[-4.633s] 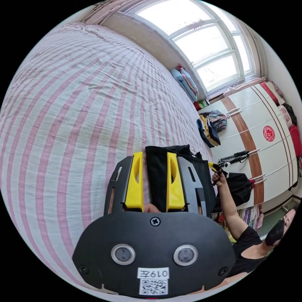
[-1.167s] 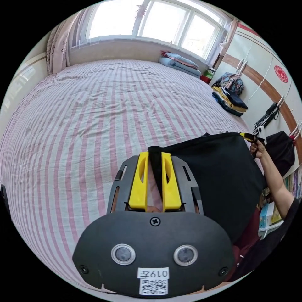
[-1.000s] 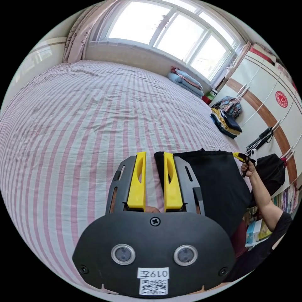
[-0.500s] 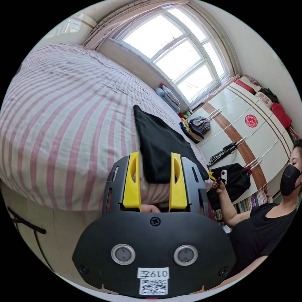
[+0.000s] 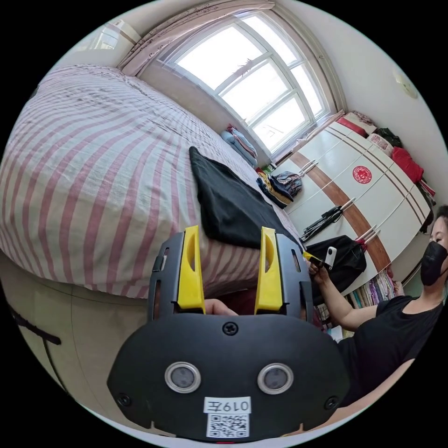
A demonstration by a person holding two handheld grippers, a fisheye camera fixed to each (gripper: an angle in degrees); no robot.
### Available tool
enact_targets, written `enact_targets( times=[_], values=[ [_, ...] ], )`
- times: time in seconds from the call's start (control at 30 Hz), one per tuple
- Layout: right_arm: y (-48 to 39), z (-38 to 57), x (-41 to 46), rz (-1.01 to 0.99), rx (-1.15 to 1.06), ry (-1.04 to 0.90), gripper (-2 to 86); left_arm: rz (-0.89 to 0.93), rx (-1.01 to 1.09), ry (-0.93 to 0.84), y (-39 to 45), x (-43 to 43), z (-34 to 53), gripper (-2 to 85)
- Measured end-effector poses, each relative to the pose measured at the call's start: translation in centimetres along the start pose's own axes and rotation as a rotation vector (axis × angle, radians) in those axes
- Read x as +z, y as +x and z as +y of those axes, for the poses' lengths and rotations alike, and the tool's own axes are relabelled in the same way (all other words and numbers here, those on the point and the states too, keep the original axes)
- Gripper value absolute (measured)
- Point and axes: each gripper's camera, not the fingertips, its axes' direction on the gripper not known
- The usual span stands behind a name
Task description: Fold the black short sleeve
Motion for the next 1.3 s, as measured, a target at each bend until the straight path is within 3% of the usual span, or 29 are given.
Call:
enact_targets(
  times=[0.13, 0.37, 0.77, 1.3],
  values=[
    [-4.8, 0.2, 1.1, 0.167, -0.155, -0.063, 8.4, -0.186, 0.172, -0.036, 4.4, -0.3, 1.4, 13.2],
    [-9.3, 2.1, 3.6, 0.314, -0.186, -0.099, 6.3, -0.459, 0.387, -0.126, 10.0, 1.9, 3.7, 12.3],
    [-9.8, 5.8, 3.9, 0.201, -0.125, -0.092, 5.5, -0.264, 0.348, -0.164, 8.8, 2.6, 5.3, 10.9],
    [-8.5, 7.3, 3.7, 0.163, -0.130, -0.151, -0.2, -0.272, 0.407, -0.287, 9.3, 3.0, 5.2, 1.9]
  ],
)
